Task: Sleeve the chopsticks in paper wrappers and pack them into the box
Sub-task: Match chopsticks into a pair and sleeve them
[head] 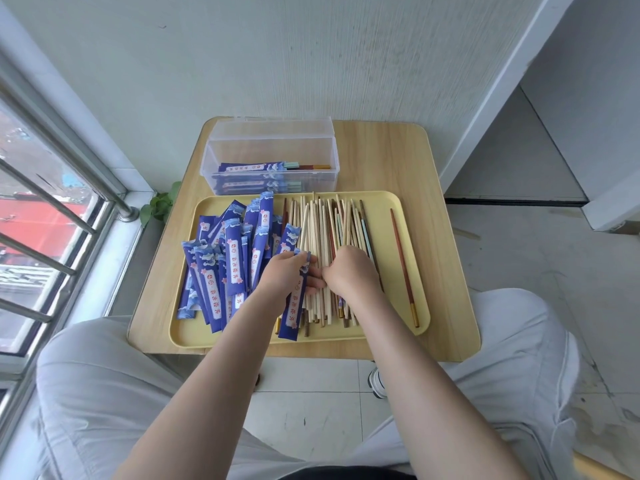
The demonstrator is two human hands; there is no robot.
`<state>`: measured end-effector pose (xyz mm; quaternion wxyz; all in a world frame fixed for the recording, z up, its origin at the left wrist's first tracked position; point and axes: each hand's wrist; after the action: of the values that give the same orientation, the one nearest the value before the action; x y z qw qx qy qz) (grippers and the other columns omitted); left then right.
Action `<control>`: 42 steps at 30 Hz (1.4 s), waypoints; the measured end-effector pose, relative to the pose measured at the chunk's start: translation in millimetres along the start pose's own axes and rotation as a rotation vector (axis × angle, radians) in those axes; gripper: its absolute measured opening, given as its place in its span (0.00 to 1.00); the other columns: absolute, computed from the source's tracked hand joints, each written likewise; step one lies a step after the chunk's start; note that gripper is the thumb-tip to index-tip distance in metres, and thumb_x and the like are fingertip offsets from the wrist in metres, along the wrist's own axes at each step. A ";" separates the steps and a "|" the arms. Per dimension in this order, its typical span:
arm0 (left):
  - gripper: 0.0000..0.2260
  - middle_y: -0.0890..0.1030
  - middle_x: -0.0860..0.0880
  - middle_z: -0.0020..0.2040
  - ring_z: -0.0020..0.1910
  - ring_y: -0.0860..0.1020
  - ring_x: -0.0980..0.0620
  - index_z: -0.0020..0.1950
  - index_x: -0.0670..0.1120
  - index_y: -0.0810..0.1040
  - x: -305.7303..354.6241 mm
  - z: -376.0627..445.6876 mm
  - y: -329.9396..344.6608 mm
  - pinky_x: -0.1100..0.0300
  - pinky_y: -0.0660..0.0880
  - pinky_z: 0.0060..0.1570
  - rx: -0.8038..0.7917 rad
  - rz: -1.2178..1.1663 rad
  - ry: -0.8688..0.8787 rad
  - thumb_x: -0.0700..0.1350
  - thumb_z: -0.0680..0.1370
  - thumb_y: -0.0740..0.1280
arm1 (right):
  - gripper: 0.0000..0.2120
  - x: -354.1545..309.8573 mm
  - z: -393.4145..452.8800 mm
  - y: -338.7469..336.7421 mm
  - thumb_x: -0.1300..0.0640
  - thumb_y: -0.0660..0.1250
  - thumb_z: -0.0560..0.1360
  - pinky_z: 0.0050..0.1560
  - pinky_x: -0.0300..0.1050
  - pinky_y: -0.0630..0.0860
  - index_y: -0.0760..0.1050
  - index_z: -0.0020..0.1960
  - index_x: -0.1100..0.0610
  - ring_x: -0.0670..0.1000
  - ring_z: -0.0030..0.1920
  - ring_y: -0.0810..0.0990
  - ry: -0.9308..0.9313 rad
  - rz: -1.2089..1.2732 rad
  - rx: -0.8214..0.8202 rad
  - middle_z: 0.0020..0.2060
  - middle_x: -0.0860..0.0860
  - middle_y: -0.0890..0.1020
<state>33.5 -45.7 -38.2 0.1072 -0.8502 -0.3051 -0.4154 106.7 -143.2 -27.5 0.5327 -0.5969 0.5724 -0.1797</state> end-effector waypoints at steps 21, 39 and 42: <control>0.21 0.77 0.44 0.35 0.31 0.73 0.49 0.54 0.36 0.81 18.1 -7.1 -17.1 0.57 0.73 0.34 -0.232 -0.141 -0.066 0.46 0.84 0.51 | 0.04 19.4 -10.3 -93.0 0.65 0.63 0.81 0.32 0.41 0.78 0.76 0.53 0.64 0.56 0.37 0.84 -0.323 1.444 0.001 0.40 0.59 0.85; 0.24 0.75 0.43 0.31 0.27 0.68 0.48 0.47 0.35 0.85 19.9 -5.9 -20.2 0.56 0.68 0.32 -0.254 0.278 0.021 0.45 0.82 0.51 | 0.28 29.3 -2.2 -85.7 0.40 0.54 0.84 0.23 0.39 0.57 0.70 0.32 0.56 0.47 0.20 0.60 -0.083 1.163 0.281 0.19 0.46 0.62; 0.24 0.76 0.42 0.32 0.27 0.69 0.48 0.48 0.37 0.85 19.8 -5.2 -21.3 0.55 0.69 0.34 -0.275 0.389 0.040 0.46 0.81 0.50 | 0.27 30.6 -1.9 -83.0 0.41 0.55 0.84 0.23 0.39 0.57 0.70 0.33 0.56 0.47 0.20 0.61 -0.071 1.149 0.271 0.19 0.46 0.63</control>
<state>26.5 -22.6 -21.1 0.0742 -0.8911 -0.0740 -0.4416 154.6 -189.3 31.0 0.6349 -0.1237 0.7578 0.0862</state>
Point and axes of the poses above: each hand's wrist, its own z-axis towards the middle knuckle, its own y-axis out of the palm, x = y × z
